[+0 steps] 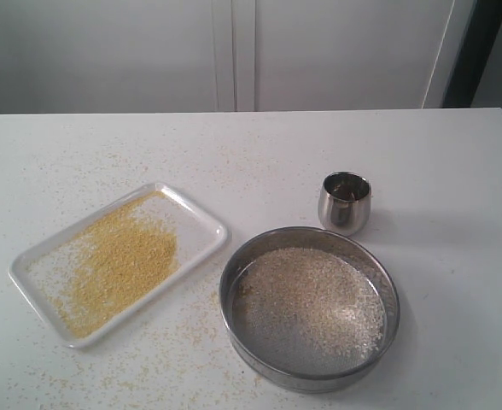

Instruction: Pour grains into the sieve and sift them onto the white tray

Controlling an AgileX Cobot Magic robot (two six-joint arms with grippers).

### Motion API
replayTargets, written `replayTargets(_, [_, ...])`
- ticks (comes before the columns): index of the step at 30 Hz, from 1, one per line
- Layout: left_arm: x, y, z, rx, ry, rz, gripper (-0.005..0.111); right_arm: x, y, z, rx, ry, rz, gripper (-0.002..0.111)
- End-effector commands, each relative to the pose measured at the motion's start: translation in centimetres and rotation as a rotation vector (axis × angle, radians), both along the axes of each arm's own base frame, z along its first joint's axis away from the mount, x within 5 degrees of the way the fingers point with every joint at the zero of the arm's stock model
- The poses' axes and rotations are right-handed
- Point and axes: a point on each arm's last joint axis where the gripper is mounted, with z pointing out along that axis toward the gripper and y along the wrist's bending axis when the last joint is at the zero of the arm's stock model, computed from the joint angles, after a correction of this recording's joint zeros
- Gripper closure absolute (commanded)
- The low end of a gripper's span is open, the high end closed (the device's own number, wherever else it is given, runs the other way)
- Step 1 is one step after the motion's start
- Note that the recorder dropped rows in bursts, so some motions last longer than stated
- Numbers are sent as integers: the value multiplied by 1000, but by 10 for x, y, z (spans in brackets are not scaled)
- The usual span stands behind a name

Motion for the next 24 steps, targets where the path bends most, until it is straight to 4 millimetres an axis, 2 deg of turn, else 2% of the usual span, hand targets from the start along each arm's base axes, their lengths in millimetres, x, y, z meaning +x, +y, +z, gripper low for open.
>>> replayTargets(1, [0,0,-3,-6,12,1,107,-1,0,-4,-49,17,14,108])
replayTargets(24, [0,0,-3,-6,12,1,107,-2,0,-8,-76,64,20,108])
